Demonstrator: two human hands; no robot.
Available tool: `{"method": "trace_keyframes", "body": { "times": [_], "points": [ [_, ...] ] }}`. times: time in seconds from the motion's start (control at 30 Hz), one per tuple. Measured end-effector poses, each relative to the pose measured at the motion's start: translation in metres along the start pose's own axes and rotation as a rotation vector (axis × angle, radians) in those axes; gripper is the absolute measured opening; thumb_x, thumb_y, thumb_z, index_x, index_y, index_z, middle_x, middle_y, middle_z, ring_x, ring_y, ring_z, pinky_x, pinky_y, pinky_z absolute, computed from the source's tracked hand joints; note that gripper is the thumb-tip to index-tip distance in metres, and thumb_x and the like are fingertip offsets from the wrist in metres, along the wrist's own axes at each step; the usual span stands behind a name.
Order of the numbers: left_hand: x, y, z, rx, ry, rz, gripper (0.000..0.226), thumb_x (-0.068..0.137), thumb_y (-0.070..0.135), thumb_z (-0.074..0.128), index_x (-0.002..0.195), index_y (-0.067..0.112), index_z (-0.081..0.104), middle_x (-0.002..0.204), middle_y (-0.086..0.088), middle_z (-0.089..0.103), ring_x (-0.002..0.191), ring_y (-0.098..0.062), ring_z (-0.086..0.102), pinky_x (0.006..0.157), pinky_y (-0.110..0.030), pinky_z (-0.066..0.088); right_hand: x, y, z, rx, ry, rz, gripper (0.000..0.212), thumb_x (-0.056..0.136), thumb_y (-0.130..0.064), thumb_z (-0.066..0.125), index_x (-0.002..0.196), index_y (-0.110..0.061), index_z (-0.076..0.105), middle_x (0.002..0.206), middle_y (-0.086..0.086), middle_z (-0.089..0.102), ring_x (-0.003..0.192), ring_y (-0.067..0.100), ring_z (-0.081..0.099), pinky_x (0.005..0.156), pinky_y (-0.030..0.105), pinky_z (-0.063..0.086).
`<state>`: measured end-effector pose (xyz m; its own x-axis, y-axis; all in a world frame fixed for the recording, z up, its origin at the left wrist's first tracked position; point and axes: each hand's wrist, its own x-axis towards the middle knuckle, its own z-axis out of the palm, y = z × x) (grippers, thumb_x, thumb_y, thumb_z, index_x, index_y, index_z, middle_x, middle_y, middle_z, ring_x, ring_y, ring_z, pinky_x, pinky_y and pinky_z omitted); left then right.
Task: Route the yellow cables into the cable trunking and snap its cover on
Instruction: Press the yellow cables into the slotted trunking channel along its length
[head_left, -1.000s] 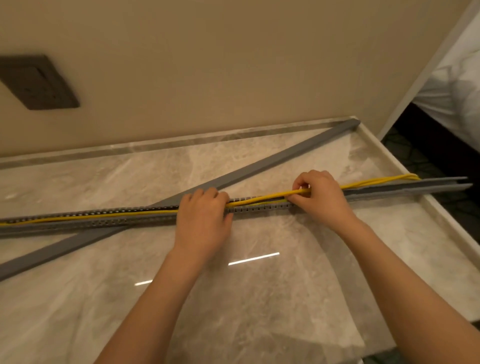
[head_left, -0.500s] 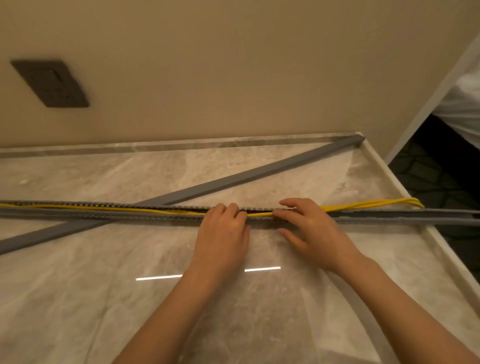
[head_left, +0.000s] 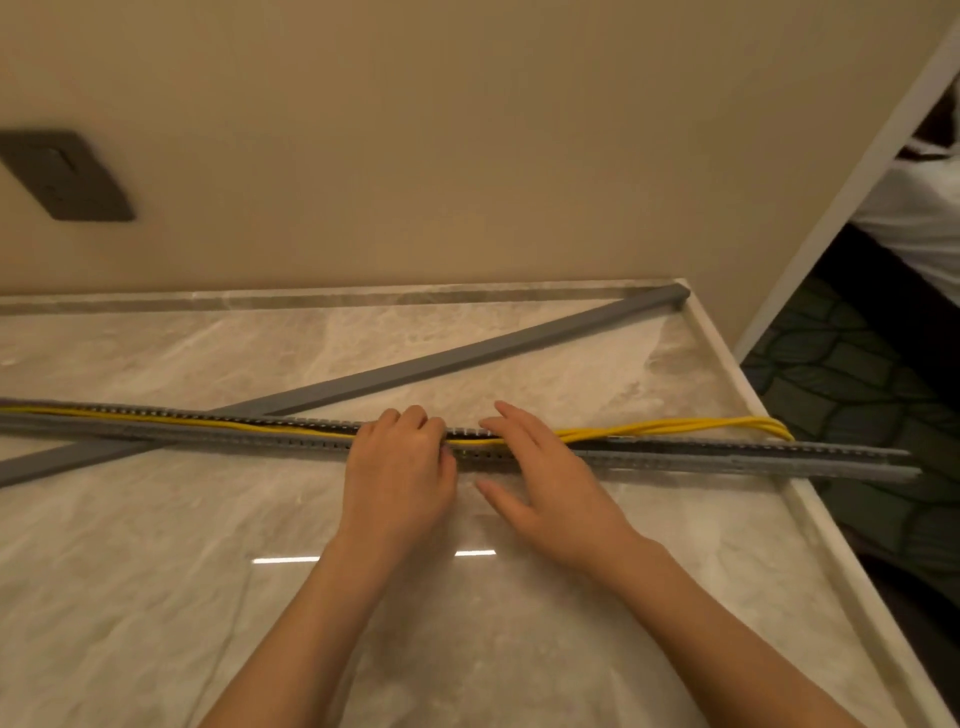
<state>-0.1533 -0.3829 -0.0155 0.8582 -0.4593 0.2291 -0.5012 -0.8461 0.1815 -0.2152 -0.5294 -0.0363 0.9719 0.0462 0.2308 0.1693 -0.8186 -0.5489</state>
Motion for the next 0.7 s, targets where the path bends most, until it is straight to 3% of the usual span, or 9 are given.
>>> {"method": "trace_keyframes", "body": {
  "times": [0.13, 0.33, 0.47, 0.7],
  "points": [
    [0.001, 0.027, 0.000, -0.039, 0.014, 0.072, 0.006, 0.075, 0.017, 0.065, 0.077, 0.011, 0.066, 0.075, -0.005, 0.063, 0.070, -0.027, 0.057, 0.063, -0.038, 0.044, 0.000, 0.017, -0.028, 0.103, -0.011, -0.001, 0.038, 0.088, -0.024, 0.059, 0.125, -0.019, 0.052, 0.135, -0.002, 0.048, 0.123, 0.008, 0.043, 0.100, 0.015, 0.030],
    [0.006, 0.053, 0.001, -0.015, -0.005, 0.149, 0.012, 0.077, 0.023, 0.067, 0.083, 0.012, 0.066, 0.079, -0.003, 0.063, 0.073, -0.025, 0.058, 0.063, -0.036, 0.044, -0.010, 0.050, -0.071, -0.007, 0.009, 0.073, 0.028, 0.088, -0.024, 0.059, 0.115, -0.019, 0.061, 0.114, -0.003, 0.062, 0.104, 0.010, 0.055, 0.090, 0.023, 0.043],
    [0.008, 0.067, 0.003, -0.029, -0.014, 0.154, 0.015, 0.079, 0.024, 0.064, 0.090, 0.013, 0.065, 0.086, -0.003, 0.062, 0.081, -0.026, 0.056, 0.067, -0.038, 0.046, -0.023, 0.079, -0.101, -0.093, 0.020, 0.173, 0.023, 0.089, -0.030, 0.056, 0.111, -0.025, 0.062, 0.109, -0.008, 0.063, 0.095, 0.005, 0.054, 0.081, 0.020, 0.040],
    [0.014, 0.089, 0.009, -0.052, 0.002, 0.168, 0.013, 0.072, 0.016, 0.073, 0.082, 0.010, 0.068, 0.078, -0.006, 0.065, 0.071, -0.027, 0.057, 0.054, -0.037, 0.047, -0.047, 0.123, -0.136, -0.179, 0.089, 0.320, 0.024, 0.088, -0.036, 0.056, 0.108, -0.025, 0.064, 0.102, -0.009, 0.065, 0.087, 0.002, 0.051, 0.076, 0.020, 0.038]
  ]
}}
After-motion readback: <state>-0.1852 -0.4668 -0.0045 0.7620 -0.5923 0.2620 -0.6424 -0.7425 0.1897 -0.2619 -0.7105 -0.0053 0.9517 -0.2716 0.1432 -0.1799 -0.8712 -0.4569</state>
